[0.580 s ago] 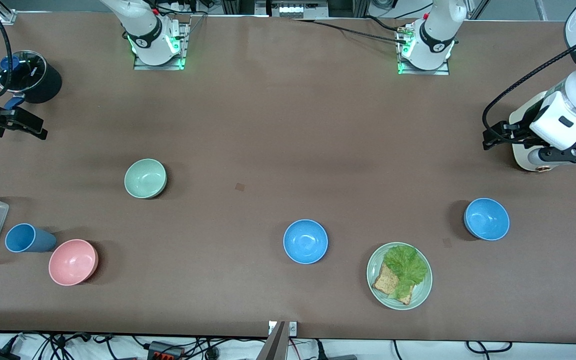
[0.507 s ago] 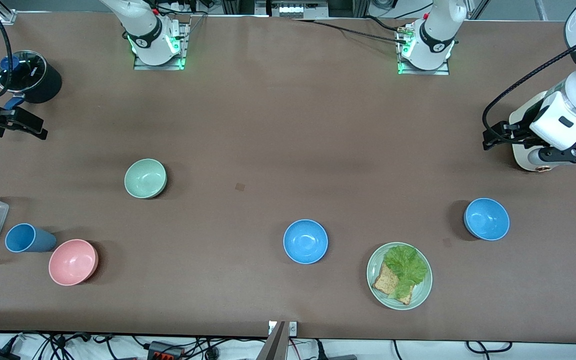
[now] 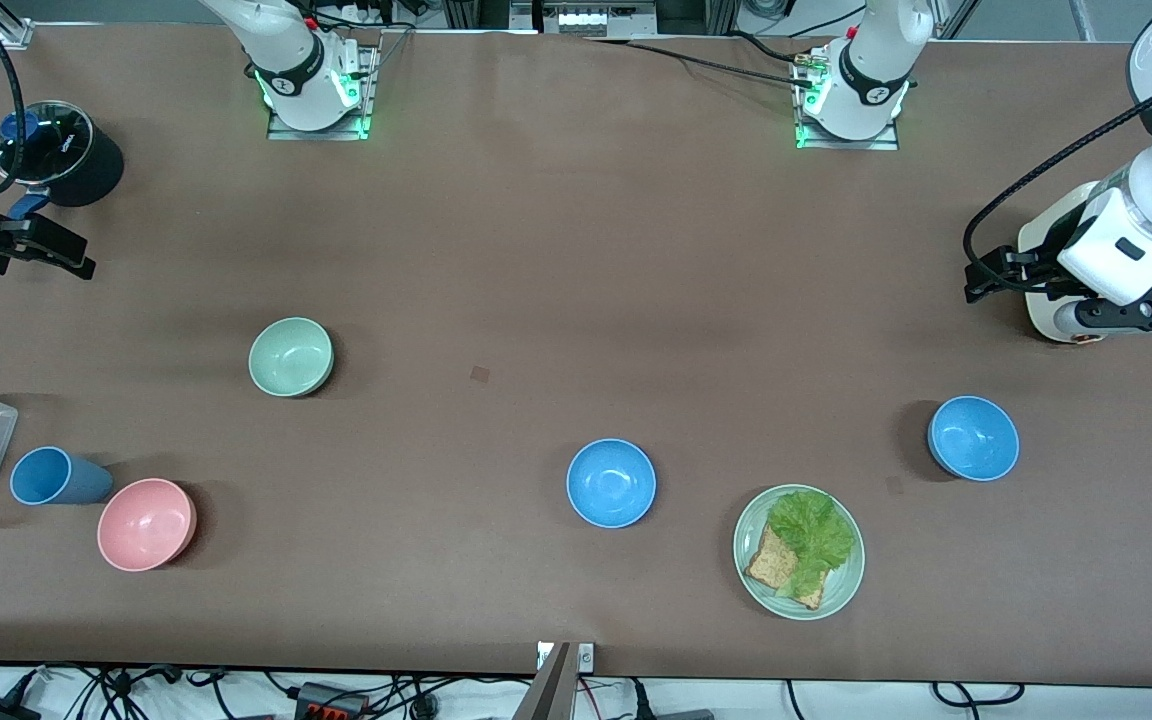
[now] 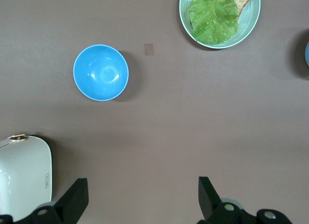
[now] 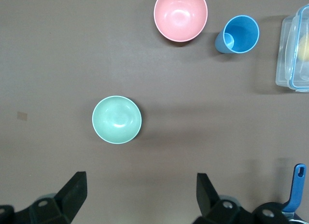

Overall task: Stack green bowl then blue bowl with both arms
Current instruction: 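Move the right gripper toward the pale green bowl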

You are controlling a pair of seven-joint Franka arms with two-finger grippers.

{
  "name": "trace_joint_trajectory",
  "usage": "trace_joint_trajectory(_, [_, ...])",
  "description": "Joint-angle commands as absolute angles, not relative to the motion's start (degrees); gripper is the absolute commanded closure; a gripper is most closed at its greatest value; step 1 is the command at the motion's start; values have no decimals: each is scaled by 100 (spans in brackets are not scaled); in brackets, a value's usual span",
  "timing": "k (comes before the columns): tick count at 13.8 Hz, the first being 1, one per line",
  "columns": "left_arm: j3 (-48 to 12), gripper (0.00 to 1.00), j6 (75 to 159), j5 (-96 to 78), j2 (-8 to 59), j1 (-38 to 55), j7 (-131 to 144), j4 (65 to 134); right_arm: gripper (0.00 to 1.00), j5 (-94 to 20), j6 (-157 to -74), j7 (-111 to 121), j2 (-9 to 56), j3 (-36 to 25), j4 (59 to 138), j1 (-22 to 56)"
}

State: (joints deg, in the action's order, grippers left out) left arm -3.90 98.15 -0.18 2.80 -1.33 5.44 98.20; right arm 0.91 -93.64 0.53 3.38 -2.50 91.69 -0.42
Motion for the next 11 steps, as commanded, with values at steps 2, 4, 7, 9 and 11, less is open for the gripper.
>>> trace_joint_trajectory(2, [-352,0,9756,-114,369,-123,431,9633,0,176,-9973,123,1087,-149,9343,-123])
trace_joint_trajectory(4, [-352,0,9747,-114,369,-123,431,9633,0,193,-10387,132,1571,-158,9343,-106])
trace_joint_trajectory(7, [-352,0,9747,-114,369,-123,431,9633,0,185,-10547,132,2283,-132,9351,-105])
trace_joint_trajectory(9, [-352,0,9756,-114,369,-123,431,9633,0,88,-10547,132,2592,-88,9404,-114])
trace_joint_trajectory(11, [-352,0,9747,-114,369,-123,431,9633,0,79,-10564,132,2715,9,9544,-53])
